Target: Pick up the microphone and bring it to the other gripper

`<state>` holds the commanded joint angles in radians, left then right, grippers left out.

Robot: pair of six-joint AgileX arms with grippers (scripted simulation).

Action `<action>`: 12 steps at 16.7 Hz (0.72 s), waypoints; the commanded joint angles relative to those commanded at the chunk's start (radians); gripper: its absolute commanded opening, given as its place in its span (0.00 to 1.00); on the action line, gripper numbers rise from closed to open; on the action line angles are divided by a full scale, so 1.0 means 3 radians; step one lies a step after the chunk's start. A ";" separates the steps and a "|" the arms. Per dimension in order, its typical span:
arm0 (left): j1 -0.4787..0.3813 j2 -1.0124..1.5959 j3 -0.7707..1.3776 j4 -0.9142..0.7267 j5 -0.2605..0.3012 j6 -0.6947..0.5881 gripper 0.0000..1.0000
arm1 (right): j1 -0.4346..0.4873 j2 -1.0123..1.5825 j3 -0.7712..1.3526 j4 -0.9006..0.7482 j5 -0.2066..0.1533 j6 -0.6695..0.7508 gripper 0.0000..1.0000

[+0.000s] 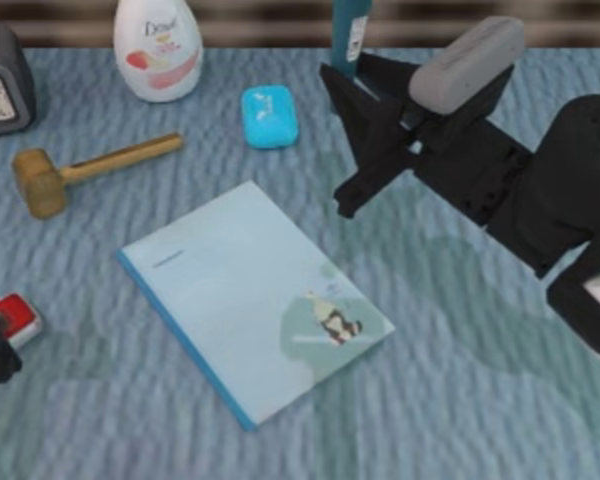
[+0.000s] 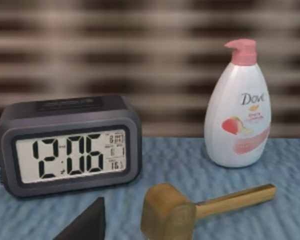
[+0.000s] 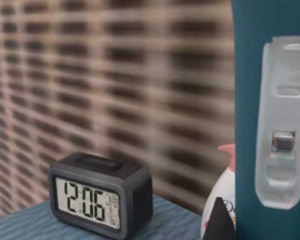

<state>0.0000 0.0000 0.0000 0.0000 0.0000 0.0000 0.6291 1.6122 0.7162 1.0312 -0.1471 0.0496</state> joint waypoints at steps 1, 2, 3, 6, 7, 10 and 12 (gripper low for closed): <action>0.0000 0.0000 0.0000 0.0000 0.0000 0.0000 1.00 | 0.0000 0.0000 0.0000 0.0000 0.0000 0.0000 0.00; 0.0000 0.0000 0.0000 0.0000 0.0000 0.0000 1.00 | 0.0000 0.0000 0.0000 0.0000 0.0000 0.0000 0.00; -0.0002 0.0005 0.0004 0.0002 0.0004 0.0001 1.00 | 0.0000 0.0000 0.0000 0.0000 0.0000 0.0000 0.00; -0.0079 0.0223 0.0172 0.0103 0.0170 0.0025 1.00 | 0.0000 0.0000 0.0000 0.0000 0.0000 0.0000 0.00; -0.0123 0.0367 0.0275 0.0164 0.0268 0.0040 1.00 | 0.0000 0.0000 0.0000 0.0000 0.0000 0.0000 0.00; -0.0291 0.1012 0.0671 0.0399 0.0648 0.0098 1.00 | 0.0000 0.0000 0.0000 0.0000 0.0000 0.0000 0.00; -0.0422 0.1571 0.0973 0.0575 0.0943 0.0143 1.00 | 0.0000 0.0000 0.0000 0.0000 0.0000 0.0000 0.00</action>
<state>-0.1265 0.4713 0.2920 0.1726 0.2829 0.0429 0.6291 1.6122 0.7162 1.0312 -0.1471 0.0496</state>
